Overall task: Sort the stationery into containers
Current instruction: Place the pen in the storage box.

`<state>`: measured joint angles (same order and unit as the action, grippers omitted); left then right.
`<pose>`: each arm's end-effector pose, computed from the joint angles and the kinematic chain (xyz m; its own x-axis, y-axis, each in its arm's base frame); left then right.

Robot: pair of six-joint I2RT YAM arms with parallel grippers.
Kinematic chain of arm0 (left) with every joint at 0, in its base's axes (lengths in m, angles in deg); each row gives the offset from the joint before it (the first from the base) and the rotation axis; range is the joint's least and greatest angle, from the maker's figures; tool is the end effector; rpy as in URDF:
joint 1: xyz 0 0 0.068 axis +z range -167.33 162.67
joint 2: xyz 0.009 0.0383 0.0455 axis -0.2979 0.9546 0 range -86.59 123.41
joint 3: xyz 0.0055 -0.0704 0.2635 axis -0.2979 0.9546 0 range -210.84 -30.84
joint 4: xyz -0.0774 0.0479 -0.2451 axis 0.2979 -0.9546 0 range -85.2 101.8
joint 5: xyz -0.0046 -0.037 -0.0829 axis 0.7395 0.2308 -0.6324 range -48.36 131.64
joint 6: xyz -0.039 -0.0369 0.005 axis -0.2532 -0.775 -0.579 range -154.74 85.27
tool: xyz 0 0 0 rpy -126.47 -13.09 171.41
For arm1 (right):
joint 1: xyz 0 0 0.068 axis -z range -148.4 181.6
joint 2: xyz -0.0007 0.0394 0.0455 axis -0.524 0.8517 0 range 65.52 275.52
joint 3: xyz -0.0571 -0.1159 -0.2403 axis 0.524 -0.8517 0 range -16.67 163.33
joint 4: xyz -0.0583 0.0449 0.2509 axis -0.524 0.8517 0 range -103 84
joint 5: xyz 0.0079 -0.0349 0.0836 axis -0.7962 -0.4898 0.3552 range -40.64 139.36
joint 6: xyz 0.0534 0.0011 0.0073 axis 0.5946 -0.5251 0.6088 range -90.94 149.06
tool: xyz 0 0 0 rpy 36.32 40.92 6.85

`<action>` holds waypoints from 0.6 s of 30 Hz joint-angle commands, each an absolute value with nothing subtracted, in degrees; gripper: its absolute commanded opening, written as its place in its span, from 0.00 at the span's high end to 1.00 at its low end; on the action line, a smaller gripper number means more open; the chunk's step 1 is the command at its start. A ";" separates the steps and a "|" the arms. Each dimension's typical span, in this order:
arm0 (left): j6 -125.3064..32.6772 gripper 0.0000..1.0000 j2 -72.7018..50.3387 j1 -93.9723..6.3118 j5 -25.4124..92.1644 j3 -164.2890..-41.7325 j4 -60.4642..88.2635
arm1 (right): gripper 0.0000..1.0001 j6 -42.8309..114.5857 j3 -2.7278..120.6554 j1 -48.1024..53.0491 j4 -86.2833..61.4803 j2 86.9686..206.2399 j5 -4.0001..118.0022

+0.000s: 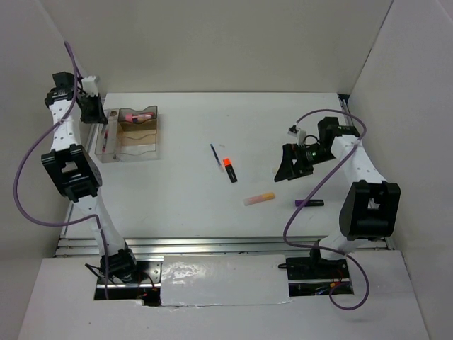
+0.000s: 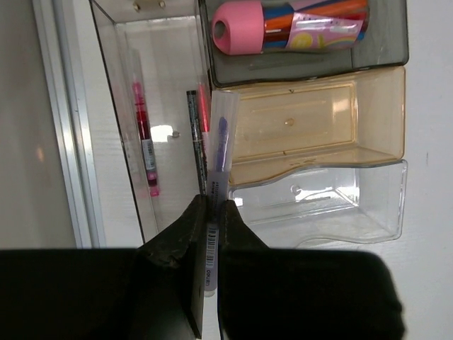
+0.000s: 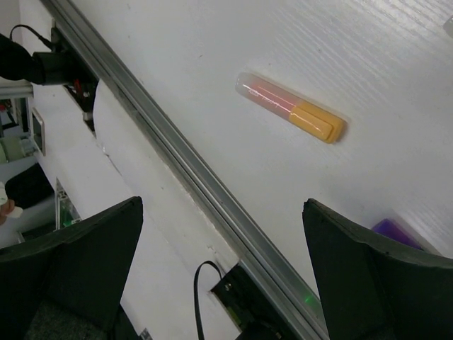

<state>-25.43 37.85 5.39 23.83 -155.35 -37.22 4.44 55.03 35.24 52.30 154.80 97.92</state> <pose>0.4516 0.1772 0.3102 -0.7159 -0.1330 -0.6854 -0.0677 0.9903 -0.1215 0.2817 0.0089 0.2638 -0.8791 -0.2204 -0.4226 -0.4587 0.6321 0.6246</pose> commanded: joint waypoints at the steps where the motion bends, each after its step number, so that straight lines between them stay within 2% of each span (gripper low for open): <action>1: -24.45 1.00 39.88 5.17 25.55 -153.89 -35.05 | 0.00 6.38 55.84 33.89 48.62 153.85 97.44; 7: -26.47 1.00 44.36 5.96 28.36 -155.65 -34.52 | 0.00 8.32 57.60 30.21 47.47 154.12 95.33; 10: -26.30 0.92 44.72 6.05 28.36 -155.03 -34.17 | 0.00 9.28 58.65 28.62 46.51 154.12 93.84; 11: -26.47 0.84 44.81 5.96 28.28 -154.94 -34.08 | 0.00 9.72 59.09 27.31 46.16 154.29 93.31; 12: -26.47 0.81 44.72 5.96 28.28 -154.86 -33.91 | 0.00 10.16 60.14 26.42 45.28 154.55 92.70; 14: -26.82 0.69 44.46 5.96 28.19 -154.77 -33.47 | 0.00 12.00 62.24 23.80 43.62 155.52 90.06; 15: -27.00 0.59 44.20 5.96 28.02 -154.59 -33.21 | 0.00 12.53 63.21 22.65 43.17 156.05 88.49; 18: -27.18 0.43 43.58 6.05 26.79 -155.03 -34.34 | 0.01 14.38 67.25 18.78 42.20 158.77 87.07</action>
<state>-26.27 45.44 5.74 28.27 -154.26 -34.88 11.68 62.55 21.62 46.38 156.68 89.85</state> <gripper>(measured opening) 0.546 0.997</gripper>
